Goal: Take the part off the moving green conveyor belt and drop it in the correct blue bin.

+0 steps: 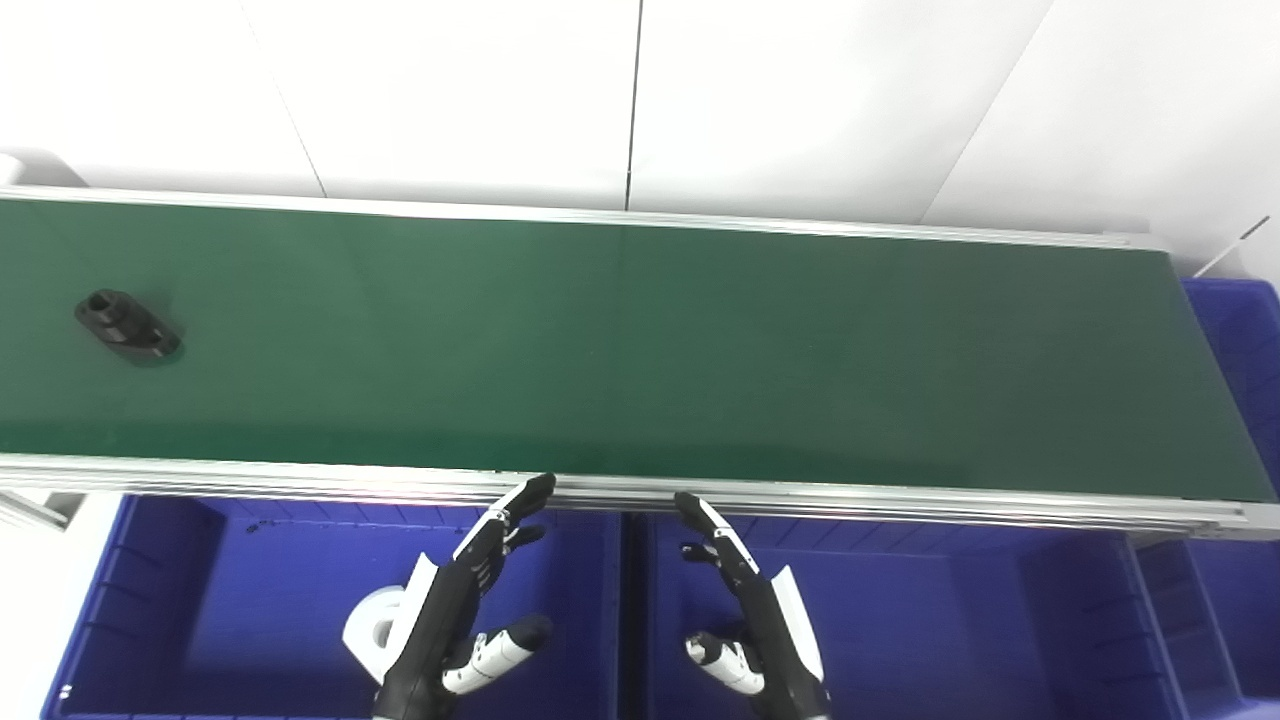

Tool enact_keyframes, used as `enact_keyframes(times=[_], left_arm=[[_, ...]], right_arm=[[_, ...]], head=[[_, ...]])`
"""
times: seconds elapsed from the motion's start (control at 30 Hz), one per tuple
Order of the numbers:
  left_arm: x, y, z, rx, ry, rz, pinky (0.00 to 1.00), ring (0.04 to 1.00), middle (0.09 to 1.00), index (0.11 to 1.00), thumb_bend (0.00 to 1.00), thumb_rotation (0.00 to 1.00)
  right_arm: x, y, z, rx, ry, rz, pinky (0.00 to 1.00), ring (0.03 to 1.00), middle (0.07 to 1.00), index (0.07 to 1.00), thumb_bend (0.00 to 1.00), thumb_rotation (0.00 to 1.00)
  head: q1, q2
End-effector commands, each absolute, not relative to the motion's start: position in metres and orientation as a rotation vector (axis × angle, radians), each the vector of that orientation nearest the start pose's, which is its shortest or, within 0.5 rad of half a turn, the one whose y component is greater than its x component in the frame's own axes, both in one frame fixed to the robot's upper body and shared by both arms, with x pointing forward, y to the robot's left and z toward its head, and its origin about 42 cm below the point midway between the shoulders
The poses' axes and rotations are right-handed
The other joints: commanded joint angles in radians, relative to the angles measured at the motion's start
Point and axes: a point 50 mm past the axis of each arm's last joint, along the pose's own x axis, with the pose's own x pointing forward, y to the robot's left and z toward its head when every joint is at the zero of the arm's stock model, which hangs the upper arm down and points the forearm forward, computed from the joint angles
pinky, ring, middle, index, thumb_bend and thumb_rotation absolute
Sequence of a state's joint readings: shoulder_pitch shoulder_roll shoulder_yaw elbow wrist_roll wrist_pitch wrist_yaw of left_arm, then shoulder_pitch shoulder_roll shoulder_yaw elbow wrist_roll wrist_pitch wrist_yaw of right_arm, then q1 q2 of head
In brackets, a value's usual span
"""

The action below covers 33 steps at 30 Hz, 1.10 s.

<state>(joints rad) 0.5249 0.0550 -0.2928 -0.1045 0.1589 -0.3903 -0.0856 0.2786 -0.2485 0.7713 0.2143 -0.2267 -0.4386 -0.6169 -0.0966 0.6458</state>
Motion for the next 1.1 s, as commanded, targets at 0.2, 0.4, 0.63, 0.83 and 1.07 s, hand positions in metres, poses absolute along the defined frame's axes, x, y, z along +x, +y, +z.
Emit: enact_keyframes(times=[0.2, 0.4, 0.63, 0.83, 1.07], left_arm=[[0.0948, 0.1626, 0.0578, 0.079, -0.032, -0.291, 0.82, 0.902, 0.903, 0.871, 0.84, 0.81], [0.0952, 0.1637, 0.0569, 0.091, -0.033, -0.299, 0.82, 0.903, 0.906, 0.879, 0.83, 0.82], [0.0961, 0.1638, 0.0565, 0.092, -0.034, -0.301, 0.82, 0.898, 0.901, 0.872, 0.84, 0.81], [0.0958, 0.1625, 0.0558, 0.081, -0.032, -0.295, 0.82, 0.901, 0.903, 0.872, 0.84, 0.81], [0.0947, 0.1625, 0.0551, 0.088, -0.035, -0.297, 0.81, 0.896, 0.903, 0.877, 0.84, 0.82]], right_arm=[[0.1019, -0.1416, 0.0029, -0.21, -0.042, 0.227, 0.74, 0.89, 0.903, 0.899, 1.0, 1.0], [0.1027, -0.1413, 0.0019, -0.214, -0.043, 0.227, 0.76, 0.894, 0.904, 0.899, 1.0, 1.0], [0.1029, -0.1411, 0.0018, -0.213, -0.042, 0.223, 0.74, 0.889, 0.904, 0.899, 1.0, 1.0], [0.1027, -0.1411, 0.002, -0.21, -0.04, 0.223, 0.73, 0.885, 0.901, 0.898, 1.0, 1.0], [0.1018, -0.1411, 0.0012, -0.212, -0.038, 0.221, 0.72, 0.881, 0.898, 0.895, 1.0, 1.0]], head=[[0.001, -0.002], [0.001, -0.003], [0.001, -0.004], [0.001, -0.006], [0.002, -0.023]])
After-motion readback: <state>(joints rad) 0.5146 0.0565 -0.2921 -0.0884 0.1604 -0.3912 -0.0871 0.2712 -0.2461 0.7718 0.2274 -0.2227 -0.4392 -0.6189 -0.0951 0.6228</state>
